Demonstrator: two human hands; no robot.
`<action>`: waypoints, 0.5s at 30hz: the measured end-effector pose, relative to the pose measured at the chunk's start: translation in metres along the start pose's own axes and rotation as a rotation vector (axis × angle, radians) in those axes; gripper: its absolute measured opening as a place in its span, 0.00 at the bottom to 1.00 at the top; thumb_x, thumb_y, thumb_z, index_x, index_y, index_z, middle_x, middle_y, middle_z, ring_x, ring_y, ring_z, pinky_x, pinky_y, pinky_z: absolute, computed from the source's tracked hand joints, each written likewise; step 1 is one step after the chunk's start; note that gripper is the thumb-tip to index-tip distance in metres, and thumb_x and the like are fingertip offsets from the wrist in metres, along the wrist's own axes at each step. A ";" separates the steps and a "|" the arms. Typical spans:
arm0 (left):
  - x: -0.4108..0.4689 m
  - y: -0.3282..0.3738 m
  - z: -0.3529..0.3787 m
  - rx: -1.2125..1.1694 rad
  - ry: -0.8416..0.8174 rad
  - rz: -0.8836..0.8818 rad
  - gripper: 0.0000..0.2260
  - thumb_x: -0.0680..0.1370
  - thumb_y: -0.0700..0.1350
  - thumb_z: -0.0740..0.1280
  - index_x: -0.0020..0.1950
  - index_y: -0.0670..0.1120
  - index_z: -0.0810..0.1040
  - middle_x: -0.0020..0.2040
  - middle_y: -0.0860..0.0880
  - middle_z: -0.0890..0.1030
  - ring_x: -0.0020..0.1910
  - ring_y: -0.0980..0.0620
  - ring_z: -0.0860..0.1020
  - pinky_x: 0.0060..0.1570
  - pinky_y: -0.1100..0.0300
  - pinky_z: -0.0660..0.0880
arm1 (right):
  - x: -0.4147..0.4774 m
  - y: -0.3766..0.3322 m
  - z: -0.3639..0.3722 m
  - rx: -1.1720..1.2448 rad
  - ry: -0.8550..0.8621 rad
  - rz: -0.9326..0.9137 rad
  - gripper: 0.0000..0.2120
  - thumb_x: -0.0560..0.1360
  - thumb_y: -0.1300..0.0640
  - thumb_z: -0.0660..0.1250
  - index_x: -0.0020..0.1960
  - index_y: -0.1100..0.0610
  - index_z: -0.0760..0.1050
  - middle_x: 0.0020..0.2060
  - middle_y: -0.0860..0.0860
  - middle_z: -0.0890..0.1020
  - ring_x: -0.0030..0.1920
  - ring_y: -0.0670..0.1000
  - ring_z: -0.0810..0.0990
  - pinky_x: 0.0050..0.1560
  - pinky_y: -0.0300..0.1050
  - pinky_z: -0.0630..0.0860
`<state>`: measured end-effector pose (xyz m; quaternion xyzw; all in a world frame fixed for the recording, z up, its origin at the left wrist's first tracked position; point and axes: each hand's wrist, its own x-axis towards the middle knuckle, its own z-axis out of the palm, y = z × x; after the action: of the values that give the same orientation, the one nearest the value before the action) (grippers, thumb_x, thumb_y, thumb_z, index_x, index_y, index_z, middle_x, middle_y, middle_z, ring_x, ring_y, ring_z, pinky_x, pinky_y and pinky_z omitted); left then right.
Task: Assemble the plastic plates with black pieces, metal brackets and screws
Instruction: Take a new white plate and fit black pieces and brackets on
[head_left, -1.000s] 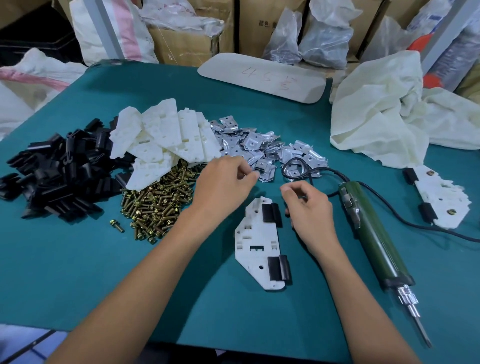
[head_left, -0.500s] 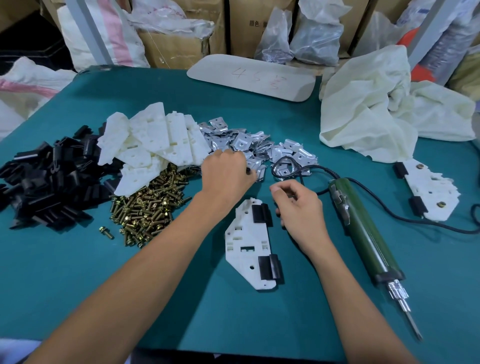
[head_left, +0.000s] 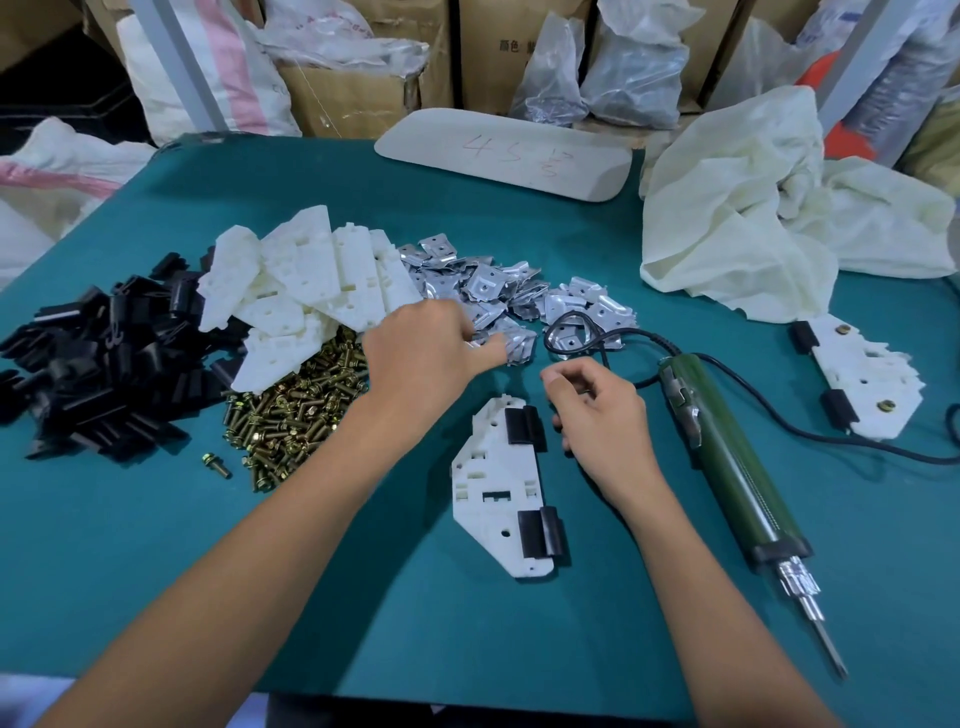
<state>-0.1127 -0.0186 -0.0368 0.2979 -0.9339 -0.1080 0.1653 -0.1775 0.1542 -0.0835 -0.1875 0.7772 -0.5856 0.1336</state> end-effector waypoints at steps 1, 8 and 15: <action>-0.007 -0.008 -0.007 -0.059 -0.010 -0.025 0.19 0.70 0.68 0.67 0.42 0.52 0.81 0.37 0.53 0.82 0.39 0.48 0.79 0.37 0.59 0.72 | 0.000 0.000 0.000 -0.004 0.000 0.000 0.06 0.79 0.51 0.68 0.44 0.42 0.81 0.35 0.41 0.82 0.38 0.46 0.80 0.41 0.51 0.79; -0.065 -0.057 -0.029 -0.289 -0.032 0.074 0.12 0.69 0.64 0.70 0.46 0.59 0.78 0.37 0.57 0.75 0.39 0.60 0.73 0.35 0.58 0.66 | -0.002 -0.003 0.000 -0.046 -0.011 0.003 0.06 0.79 0.51 0.68 0.44 0.45 0.81 0.36 0.39 0.82 0.37 0.49 0.80 0.44 0.57 0.82; -0.079 -0.058 -0.017 -0.402 -0.042 -0.020 0.16 0.72 0.66 0.65 0.39 0.54 0.80 0.33 0.56 0.75 0.36 0.57 0.74 0.34 0.59 0.69 | -0.005 -0.002 -0.002 -0.101 -0.022 -0.023 0.07 0.79 0.51 0.68 0.44 0.43 0.81 0.35 0.39 0.82 0.34 0.44 0.77 0.45 0.57 0.83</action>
<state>-0.0158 -0.0198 -0.0577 0.2660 -0.8938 -0.2999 0.2009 -0.1737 0.1575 -0.0815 -0.2092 0.8022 -0.5449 0.1258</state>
